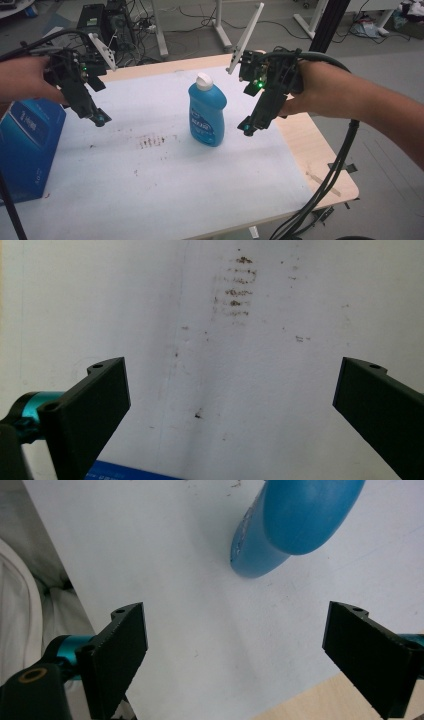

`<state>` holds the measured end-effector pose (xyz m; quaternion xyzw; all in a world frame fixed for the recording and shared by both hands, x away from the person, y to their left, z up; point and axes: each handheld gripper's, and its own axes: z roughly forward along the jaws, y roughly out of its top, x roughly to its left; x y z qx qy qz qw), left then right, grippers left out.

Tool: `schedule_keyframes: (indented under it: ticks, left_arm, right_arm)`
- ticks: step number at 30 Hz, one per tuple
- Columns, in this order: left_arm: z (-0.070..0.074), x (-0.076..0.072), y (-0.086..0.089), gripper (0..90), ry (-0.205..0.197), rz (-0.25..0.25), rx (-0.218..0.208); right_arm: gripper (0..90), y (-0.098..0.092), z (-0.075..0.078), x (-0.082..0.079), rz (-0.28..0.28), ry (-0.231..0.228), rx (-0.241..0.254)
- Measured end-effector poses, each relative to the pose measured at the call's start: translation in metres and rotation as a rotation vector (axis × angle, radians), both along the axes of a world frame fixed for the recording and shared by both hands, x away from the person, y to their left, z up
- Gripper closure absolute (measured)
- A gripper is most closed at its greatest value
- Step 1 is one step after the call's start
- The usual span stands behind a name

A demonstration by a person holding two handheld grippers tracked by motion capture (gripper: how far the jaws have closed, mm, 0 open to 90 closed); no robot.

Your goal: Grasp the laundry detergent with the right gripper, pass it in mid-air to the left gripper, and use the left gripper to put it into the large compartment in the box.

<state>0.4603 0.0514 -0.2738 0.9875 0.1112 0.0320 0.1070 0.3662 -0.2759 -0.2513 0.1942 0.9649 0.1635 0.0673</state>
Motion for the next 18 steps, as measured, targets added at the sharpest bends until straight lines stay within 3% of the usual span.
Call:
schedule_keyframes:
  ticks: [18]
  left_arm:
    - [-0.004,0.004,0.0,1.7,0.004,-0.001,0.002]
  right_arm:
    - [10.3,-0.014,-0.021,0.014,-0.206,0.023,0.162]
